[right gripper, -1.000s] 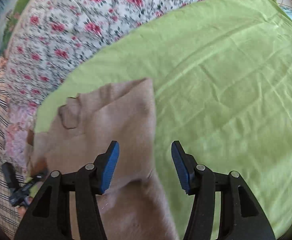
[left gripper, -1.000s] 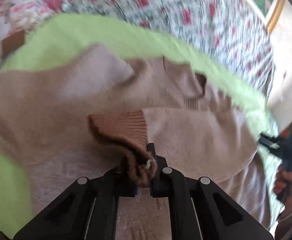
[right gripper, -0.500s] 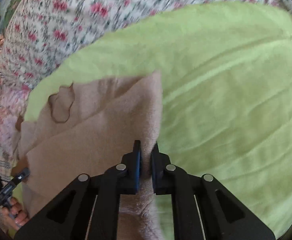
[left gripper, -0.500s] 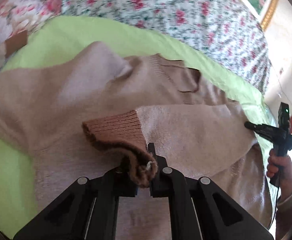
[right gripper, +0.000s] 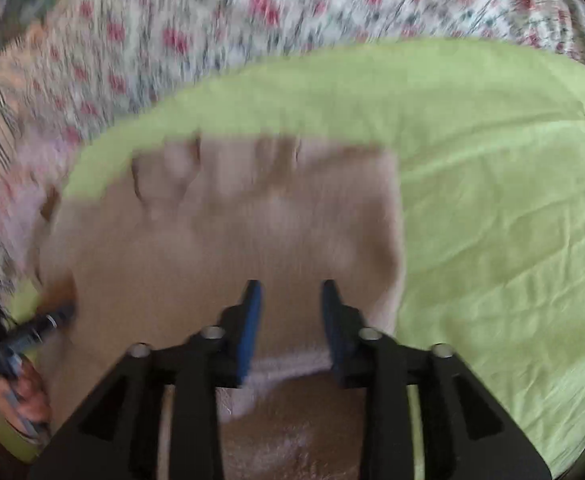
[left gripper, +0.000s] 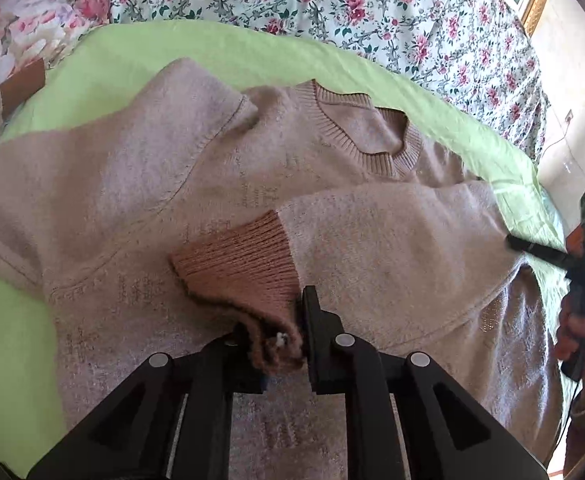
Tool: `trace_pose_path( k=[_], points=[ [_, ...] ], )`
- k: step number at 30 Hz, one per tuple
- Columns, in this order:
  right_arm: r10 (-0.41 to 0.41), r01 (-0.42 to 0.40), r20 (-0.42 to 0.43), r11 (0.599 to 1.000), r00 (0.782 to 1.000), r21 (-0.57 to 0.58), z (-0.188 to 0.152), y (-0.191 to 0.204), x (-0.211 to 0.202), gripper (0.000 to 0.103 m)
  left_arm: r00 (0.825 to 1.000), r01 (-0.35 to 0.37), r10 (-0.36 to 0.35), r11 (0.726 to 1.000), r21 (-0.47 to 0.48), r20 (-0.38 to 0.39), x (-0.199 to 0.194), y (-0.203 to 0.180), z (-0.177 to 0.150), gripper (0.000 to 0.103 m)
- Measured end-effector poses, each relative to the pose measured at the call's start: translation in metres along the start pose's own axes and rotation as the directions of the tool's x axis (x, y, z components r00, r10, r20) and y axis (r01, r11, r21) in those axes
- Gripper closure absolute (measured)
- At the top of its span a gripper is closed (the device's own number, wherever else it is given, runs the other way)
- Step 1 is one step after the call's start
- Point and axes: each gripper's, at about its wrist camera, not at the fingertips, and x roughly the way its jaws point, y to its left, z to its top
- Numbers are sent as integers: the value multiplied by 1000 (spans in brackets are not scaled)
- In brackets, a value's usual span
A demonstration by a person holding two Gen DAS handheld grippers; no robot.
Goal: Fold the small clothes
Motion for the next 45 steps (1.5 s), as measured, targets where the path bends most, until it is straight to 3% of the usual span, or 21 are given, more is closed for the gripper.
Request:
trace_pose_path(
  k=[3,6,10,12,14,16,19,26,29,30,31,32,33,37,42,45],
  points=[
    [43,-45,22,995,999,87,-7,-18,-8,70,1000,-10,10,1000,-5,0,-9,8,-5,86],
    [24,-29,61,996,998,88,-12,-13,-31,67,1000,-27,27,1000,-14,4,-23,22,-11,83],
    [158,-168,97,980,983,102,-28,2,-56,55,997,-61,63,997,-50,45,-50,42,-12,82],
    [216,-225,94,969,972,100,-38,13,-63,54,993,-95,99,993,-64,63,-63,55,-8,81],
    [274,-281,81,955,958,98,-46,26,-65,54,984,-155,160,986,-64,83,-74,67,0,72],
    [323,-327,59,941,944,82,-57,40,-67,51,962,-253,258,965,-63,94,-81,82,13,36],
    [362,-363,24,931,932,49,-74,61,-68,49,917,-370,375,927,-67,132,-89,111,41,25],
    [391,-390,-41,920,919,45,-88,86,-57,48,795,-604,601,797,23,79,-49,181,116,19],
    [392,-390,-59,920,918,39,-91,92,-54,48,771,-637,637,770,26,24,-24,212,139,19],
    [394,-392,-62,919,917,40,-90,94,-53,48,759,-651,651,758,26,13,-15,221,145,21],
    [393,-391,-65,920,917,38,-90,95,-53,48,756,-654,654,756,24,3,-9,228,146,39],
    [386,-385,-68,922,920,32,-91,96,-52,48,761,-648,648,761,19,-13,-4,234,148,58],
    [381,-380,-67,924,922,26,-90,98,-52,48,773,-633,632,774,6,-45,2,241,148,94],
    [389,-388,-61,921,919,21,-89,100,-53,48,804,-594,594,804,-24,2,-12,239,141,97],
    [412,-412,-48,911,910,18,-92,103,-56,48,893,-434,435,900,-35,119,-63,194,120,97],
    [421,-420,-37,907,906,23,-93,101,-60,48,947,-263,261,965,-14,187,-91,144,110,97]
  ],
)
